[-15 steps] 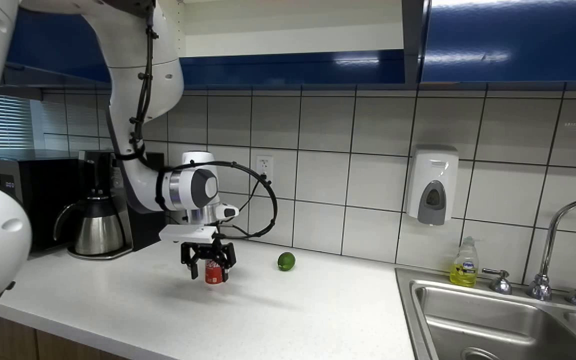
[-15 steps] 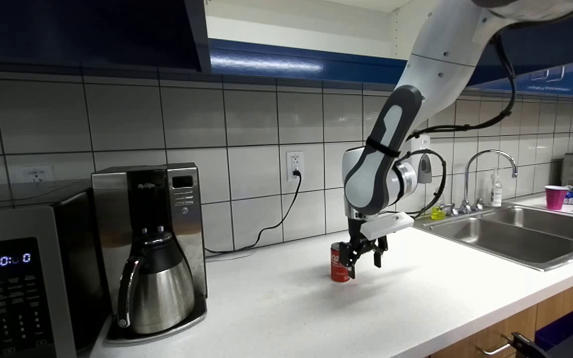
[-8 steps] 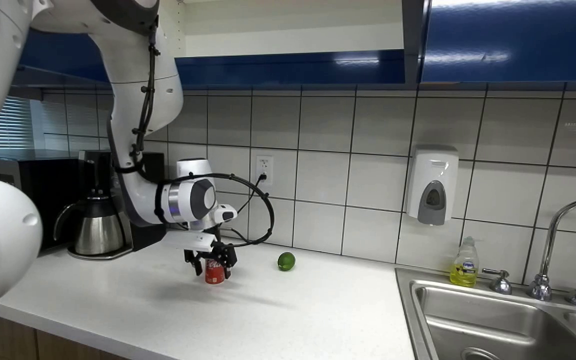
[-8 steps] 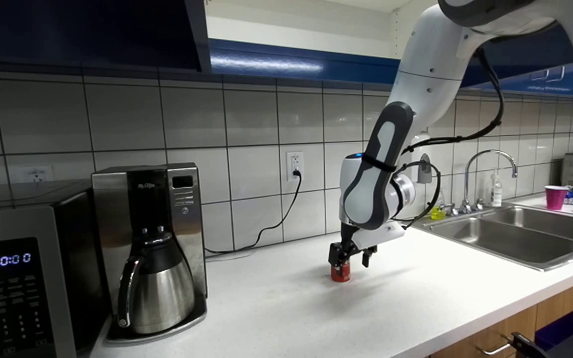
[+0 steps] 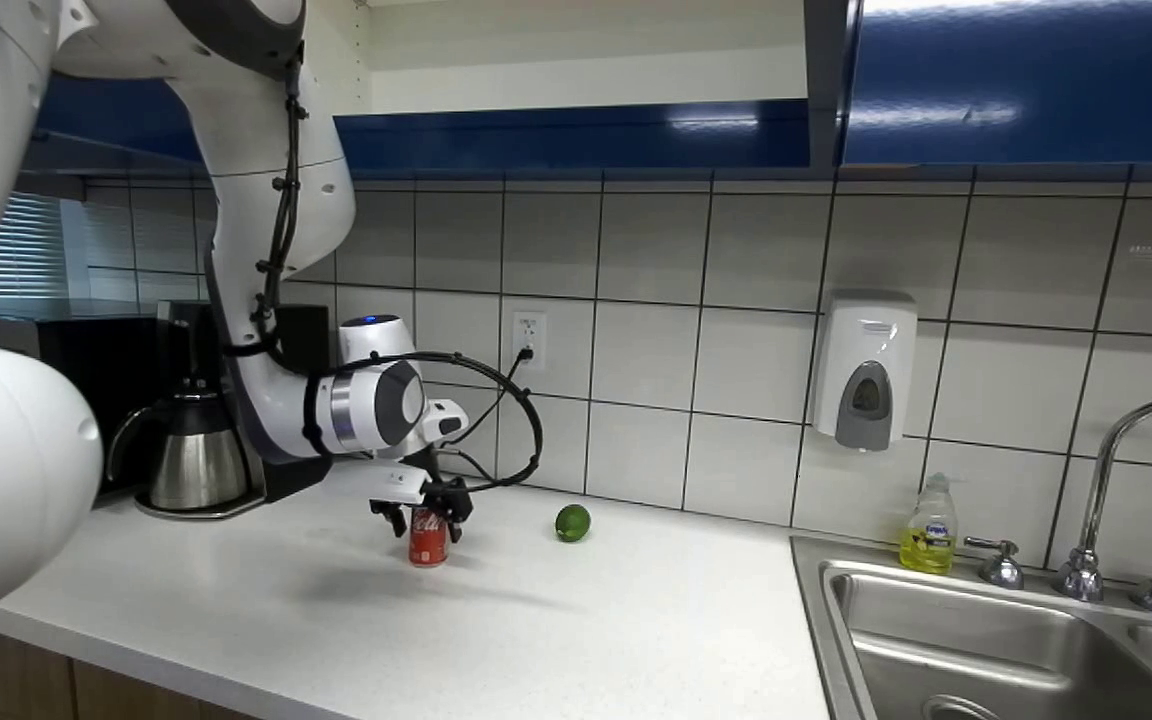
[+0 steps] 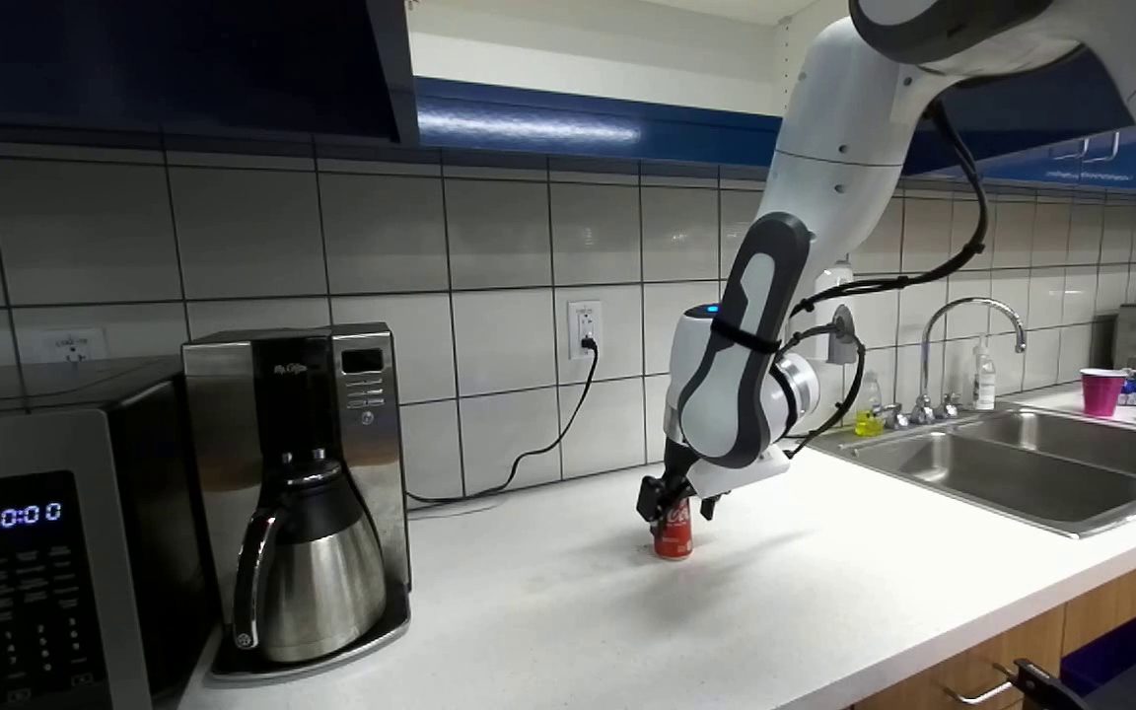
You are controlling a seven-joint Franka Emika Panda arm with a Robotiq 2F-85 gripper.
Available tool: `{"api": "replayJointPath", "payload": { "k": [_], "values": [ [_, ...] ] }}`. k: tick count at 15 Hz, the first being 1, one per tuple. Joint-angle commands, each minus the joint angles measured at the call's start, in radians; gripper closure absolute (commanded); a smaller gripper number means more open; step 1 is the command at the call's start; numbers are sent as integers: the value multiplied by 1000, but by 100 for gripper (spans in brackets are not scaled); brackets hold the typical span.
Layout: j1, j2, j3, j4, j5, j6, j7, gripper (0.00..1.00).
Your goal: Put the red can inside the cabinet
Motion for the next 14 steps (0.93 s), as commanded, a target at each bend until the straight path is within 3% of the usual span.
{"api": "replayJointPath", "payload": {
  "k": [1,4,5,7,10,11,14],
  "values": [
    [59,26,-46,6,27,53,3,0],
    [89,38,-66,4,54,78,-7,0],
    [96,41,-69,3,66,87,-10,25],
    [108,46,-75,2,84,102,-19,34],
    [124,55,-82,0,104,122,-32,58],
    [125,58,-82,0,114,129,-35,63],
    [126,64,-80,1,139,140,-46,63]
  ]
}}
